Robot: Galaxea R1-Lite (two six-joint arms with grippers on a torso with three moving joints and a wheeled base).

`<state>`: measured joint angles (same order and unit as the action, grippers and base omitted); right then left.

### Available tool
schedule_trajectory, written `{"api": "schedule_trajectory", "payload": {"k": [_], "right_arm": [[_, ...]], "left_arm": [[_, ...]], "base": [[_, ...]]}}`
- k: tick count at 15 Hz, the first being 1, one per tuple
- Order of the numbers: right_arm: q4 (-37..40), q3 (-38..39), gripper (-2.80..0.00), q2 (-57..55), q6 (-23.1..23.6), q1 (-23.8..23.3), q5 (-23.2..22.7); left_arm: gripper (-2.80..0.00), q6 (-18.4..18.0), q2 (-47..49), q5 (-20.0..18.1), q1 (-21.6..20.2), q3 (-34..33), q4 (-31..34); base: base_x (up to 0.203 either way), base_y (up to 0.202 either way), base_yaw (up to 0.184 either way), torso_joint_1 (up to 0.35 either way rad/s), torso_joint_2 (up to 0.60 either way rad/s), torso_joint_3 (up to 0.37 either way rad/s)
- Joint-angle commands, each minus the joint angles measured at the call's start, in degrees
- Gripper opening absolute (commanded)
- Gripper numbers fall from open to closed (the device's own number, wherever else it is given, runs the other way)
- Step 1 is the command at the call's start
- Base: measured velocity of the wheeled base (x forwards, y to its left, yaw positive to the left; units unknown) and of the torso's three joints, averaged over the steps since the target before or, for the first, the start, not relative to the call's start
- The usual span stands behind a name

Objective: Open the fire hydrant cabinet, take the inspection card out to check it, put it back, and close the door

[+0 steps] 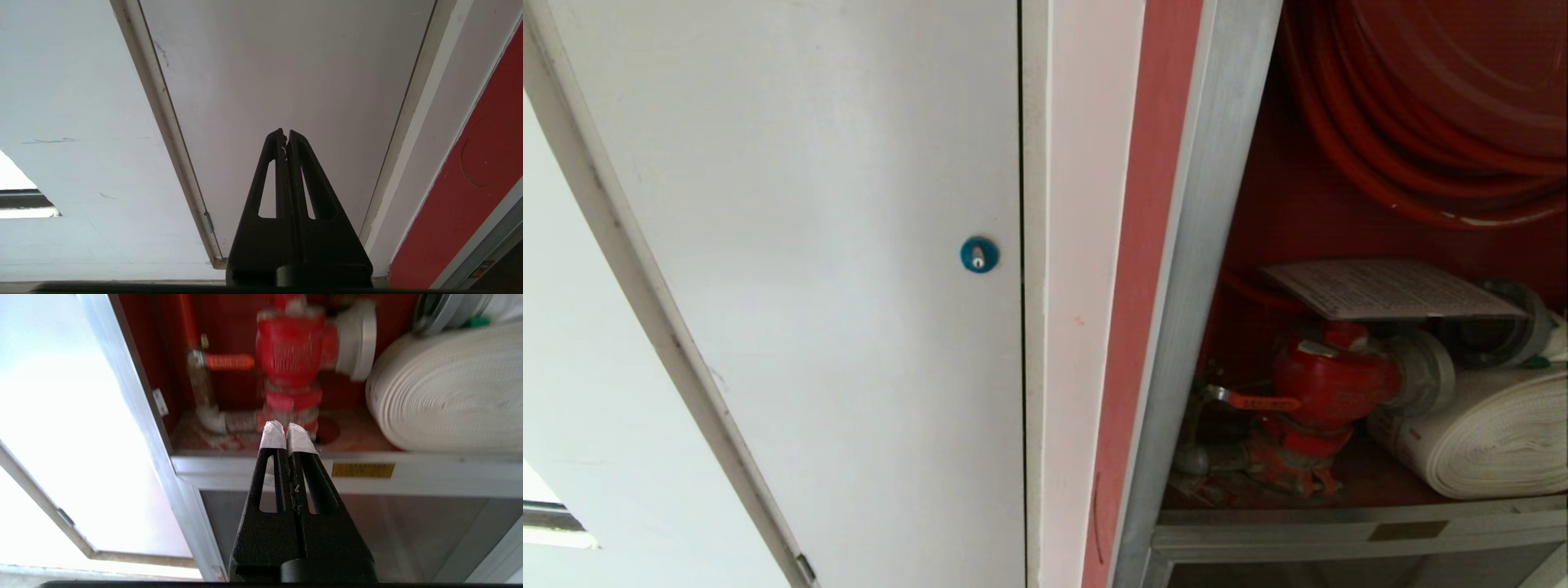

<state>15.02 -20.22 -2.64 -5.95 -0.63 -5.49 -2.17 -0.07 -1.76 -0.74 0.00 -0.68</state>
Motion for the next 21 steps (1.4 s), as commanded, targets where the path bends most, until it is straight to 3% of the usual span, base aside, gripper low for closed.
{"api": "schedule_trajectory", "payload": {"k": [1,5,10,13,15,17,21], "right_arm": [[0.0,2.6,-2.8,2.5,0.0,0.1,-0.1],[-2.7,8.5,-2.8,2.7,0.1,0.1,0.0],[-15.8,19.0,-2.8,2.7,3.0,0.1,1.6],[-16.1,19.3,-2.8,2.7,4.9,0.1,1.9],[-15.3,20.2,-2.8,2.7,8.2,0.1,5.4],[-14.9,20.3,-2.8,2.7,5.2,0.1,5.6],[-15.0,20.3,-2.8,2.7,3.9,0.1,5.8]], "left_arm": [[-2.8,0.0,0.0,0.0,0.0,-0.4,0.0],[-2.8,0.0,0.1,0.0,0.0,-0.4,-0.1],[-2.8,0.0,0.1,0.0,0.0,-0.4,-0.1],[-2.8,0.0,0.0,0.0,0.0,-0.4,-0.1],[-2.8,0.0,0.0,0.0,0.0,-0.4,0.0],[-2.8,0.0,0.1,0.0,0.0,-0.4,0.0],[-2.8,0.0,0.0,0.0,0.0,-0.4,0.0]], "base": [[0.0,0.0,0.0,0.0,0.0,0.0],[0.0,0.0,0.0,0.0,0.0,0.0],[0.0,0.0,0.0,0.0,0.0,0.0],[0.0,0.0,0.0,0.0,0.0,0.0],[0.0,0.0,0.0,0.0,0.0,0.0],[0.0,0.0,0.0,0.0,0.0,0.0],[0.0,0.0,0.0,0.0,0.0,0.0]]}}
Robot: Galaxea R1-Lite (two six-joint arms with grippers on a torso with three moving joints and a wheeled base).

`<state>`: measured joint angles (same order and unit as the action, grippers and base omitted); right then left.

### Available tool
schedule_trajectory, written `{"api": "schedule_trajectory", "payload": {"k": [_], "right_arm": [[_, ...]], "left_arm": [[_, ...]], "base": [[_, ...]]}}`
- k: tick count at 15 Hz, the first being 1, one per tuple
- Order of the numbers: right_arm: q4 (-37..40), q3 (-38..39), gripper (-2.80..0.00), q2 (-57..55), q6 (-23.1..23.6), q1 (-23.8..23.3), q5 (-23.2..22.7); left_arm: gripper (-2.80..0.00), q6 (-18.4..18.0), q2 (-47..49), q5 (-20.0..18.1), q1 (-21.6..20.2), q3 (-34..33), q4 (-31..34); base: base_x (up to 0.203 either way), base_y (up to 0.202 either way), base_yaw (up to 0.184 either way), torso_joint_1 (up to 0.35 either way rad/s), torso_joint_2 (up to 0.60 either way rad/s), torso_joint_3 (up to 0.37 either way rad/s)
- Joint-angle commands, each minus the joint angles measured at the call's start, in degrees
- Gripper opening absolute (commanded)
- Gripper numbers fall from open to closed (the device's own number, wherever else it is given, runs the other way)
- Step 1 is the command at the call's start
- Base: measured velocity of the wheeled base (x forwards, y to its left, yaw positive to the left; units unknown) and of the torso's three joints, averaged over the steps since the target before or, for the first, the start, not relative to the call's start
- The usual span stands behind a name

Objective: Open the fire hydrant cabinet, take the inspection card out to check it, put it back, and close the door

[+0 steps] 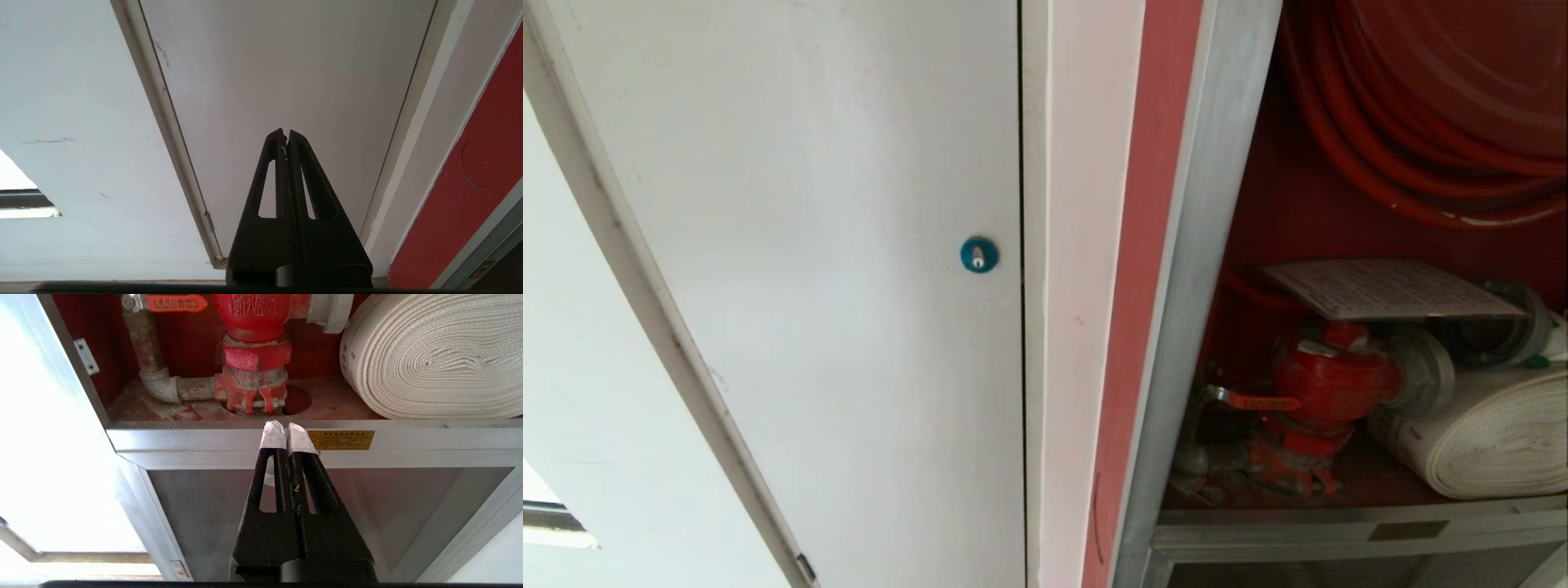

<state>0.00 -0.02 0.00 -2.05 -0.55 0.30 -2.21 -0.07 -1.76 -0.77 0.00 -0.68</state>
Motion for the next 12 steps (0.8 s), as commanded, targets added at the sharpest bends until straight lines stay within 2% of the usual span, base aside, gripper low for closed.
{"api": "schedule_trajectory", "payload": {"k": [1,12], "right_arm": [[-0.1,0.1,-2.8,0.0,-0.4,0.0,0.1],[-0.1,0.0,-2.8,0.1,-0.5,0.0,0.1]], "left_arm": [[-2.8,0.0,0.0,0.0,0.0,-0.4,0.0],[-2.8,0.0,0.0,0.0,0.0,-0.4,0.0]], "base": [[0.0,0.0,0.0,0.0,0.0,0.0],[0.0,0.0,0.0,0.0,0.0,0.0]]}}
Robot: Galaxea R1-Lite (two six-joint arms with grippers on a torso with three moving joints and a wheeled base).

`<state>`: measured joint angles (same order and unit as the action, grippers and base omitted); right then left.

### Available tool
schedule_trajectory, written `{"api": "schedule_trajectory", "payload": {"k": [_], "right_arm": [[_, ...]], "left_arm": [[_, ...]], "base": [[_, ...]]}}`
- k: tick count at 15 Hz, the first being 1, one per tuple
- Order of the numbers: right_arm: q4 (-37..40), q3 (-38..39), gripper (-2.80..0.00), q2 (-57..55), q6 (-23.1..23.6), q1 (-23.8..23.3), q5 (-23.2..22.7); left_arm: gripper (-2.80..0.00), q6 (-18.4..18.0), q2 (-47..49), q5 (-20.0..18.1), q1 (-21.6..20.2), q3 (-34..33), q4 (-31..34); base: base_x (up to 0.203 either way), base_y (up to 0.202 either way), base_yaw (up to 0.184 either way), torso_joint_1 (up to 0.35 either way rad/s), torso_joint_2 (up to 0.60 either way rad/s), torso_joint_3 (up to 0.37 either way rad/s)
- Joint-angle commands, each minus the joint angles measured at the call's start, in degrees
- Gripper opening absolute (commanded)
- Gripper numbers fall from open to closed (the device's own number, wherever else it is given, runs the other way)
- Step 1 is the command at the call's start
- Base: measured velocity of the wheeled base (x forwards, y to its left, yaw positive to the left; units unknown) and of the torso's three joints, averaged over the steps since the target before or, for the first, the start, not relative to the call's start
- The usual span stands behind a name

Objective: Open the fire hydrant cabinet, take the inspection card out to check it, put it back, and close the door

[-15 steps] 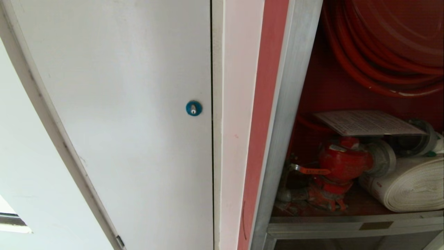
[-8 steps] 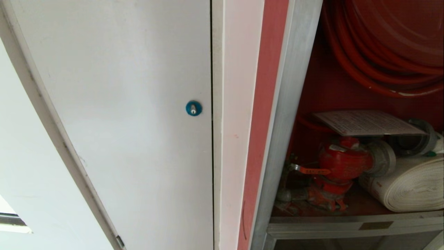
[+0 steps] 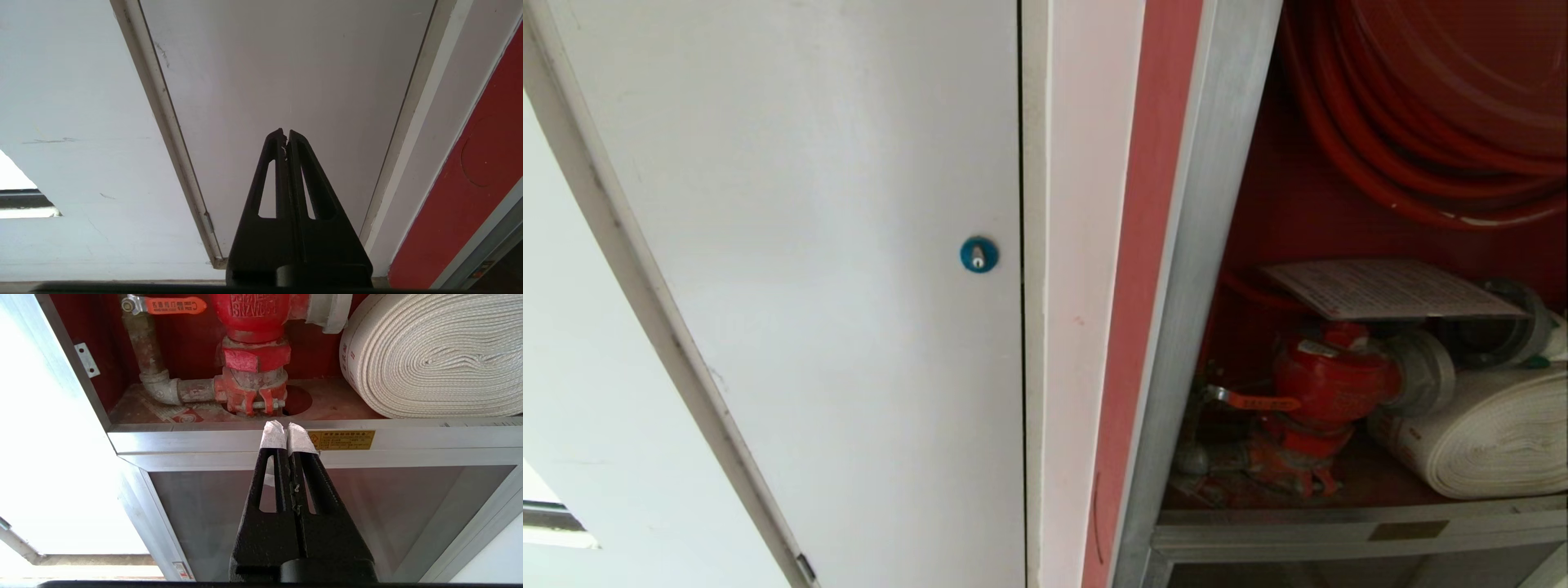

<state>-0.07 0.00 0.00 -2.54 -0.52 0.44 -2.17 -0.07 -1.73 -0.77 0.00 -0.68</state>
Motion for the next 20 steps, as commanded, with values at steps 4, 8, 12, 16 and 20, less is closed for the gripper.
{"api": "schedule_trajectory", "payload": {"k": [4,8,12,16,20], "right_arm": [[0.0,0.1,-2.8,0.1,0.0,0.0,0.0],[0.0,0.0,-2.8,0.1,0.0,0.0,0.0],[0.0,0.1,-2.8,0.1,0.0,0.0,0.0],[0.0,0.1,-2.8,0.1,0.0,0.0,0.0],[0.0,0.1,-2.8,0.1,0.0,0.0,0.0]], "left_arm": [[-2.8,0.0,0.1,0.0,0.0,-0.4,0.0],[-2.8,0.1,0.0,0.0,0.0,-0.4,0.0],[-2.8,0.2,0.0,0.0,0.0,-0.4,0.0],[-2.8,0.2,0.0,0.0,0.0,-0.4,0.0],[-2.8,0.2,0.0,0.0,0.0,-0.4,0.0]], "base": [[0.0,0.0,0.0,0.0,0.0,0.0],[0.0,0.0,0.0,0.0,0.0,0.0],[0.0,0.0,0.0,0.0,0.0,0.0],[0.0,0.0,0.0,0.0,0.0,0.0],[-0.074,0.0,0.001,0.004,0.0,0.001]]}}
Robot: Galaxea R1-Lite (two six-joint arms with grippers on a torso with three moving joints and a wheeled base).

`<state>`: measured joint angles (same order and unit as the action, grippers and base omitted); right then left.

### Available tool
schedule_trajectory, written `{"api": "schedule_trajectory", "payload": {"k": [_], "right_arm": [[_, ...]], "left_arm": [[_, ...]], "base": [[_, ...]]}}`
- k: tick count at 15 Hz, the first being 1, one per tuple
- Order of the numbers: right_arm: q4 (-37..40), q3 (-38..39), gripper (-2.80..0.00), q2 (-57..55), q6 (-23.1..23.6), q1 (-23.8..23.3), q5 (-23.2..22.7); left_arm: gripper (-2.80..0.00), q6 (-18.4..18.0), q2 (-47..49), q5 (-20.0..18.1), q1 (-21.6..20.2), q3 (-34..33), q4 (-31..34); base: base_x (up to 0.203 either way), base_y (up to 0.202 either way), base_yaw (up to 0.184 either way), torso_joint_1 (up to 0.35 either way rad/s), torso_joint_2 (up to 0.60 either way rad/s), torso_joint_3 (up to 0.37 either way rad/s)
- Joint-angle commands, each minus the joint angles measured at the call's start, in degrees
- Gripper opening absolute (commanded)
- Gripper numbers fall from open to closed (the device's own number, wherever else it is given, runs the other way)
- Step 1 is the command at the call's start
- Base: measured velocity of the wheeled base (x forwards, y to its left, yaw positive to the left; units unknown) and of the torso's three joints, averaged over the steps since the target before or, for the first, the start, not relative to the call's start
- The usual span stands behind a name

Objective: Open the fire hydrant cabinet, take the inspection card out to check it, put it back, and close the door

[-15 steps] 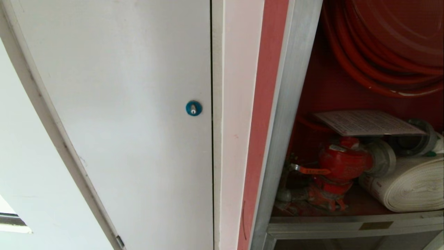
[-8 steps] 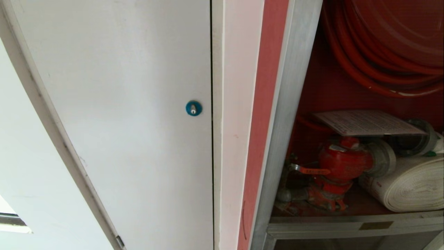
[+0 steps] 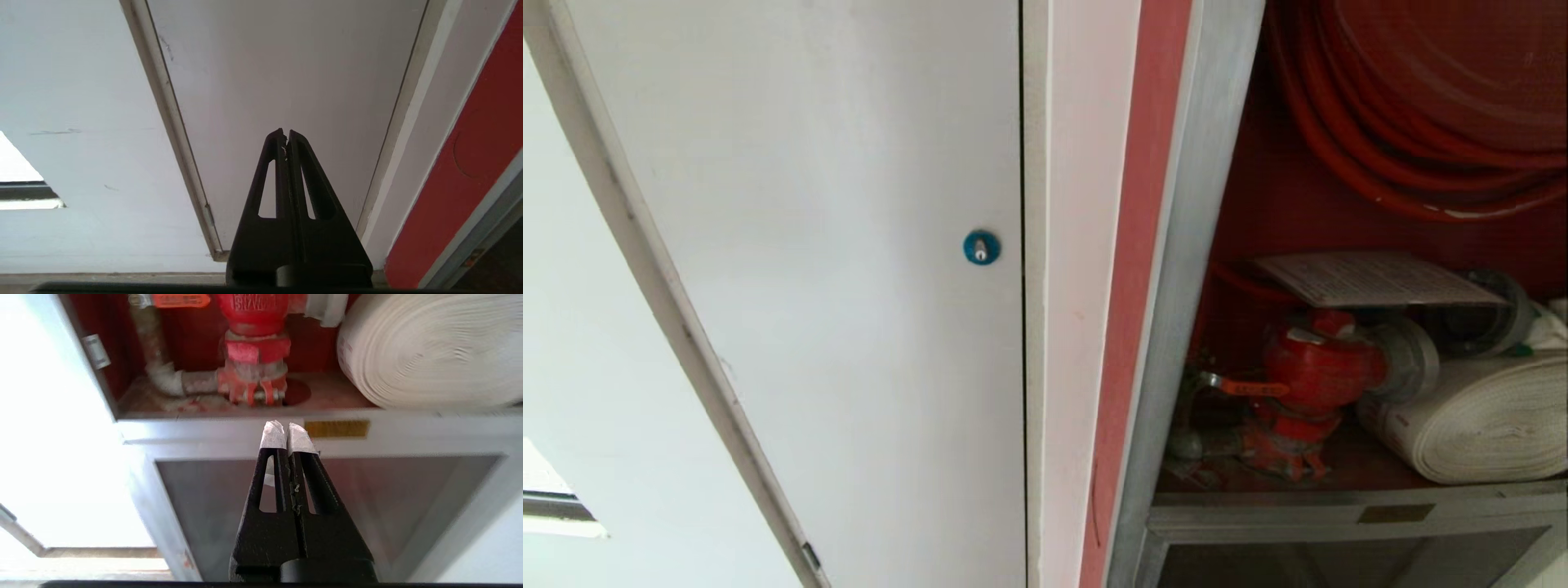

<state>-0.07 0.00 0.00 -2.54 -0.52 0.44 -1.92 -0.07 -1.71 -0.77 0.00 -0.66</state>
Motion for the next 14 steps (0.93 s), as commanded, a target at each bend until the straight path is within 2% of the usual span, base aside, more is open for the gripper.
{"api": "schedule_trajectory", "payload": {"k": [1,14], "right_arm": [[0.0,0.1,-2.8,0.1,0.0,0.0,0.0],[0.0,0.1,-2.8,0.1,0.0,0.0,0.0]], "left_arm": [[-2.8,0.0,0.1,0.0,0.0,-0.4,0.0],[-2.8,0.3,0.0,0.3,0.0,-0.4,0.0]], "base": [[-0.193,0.0,0.002,-0.022,0.0,0.002],[-0.197,0.0,0.001,0.001,0.0,0.002]]}}
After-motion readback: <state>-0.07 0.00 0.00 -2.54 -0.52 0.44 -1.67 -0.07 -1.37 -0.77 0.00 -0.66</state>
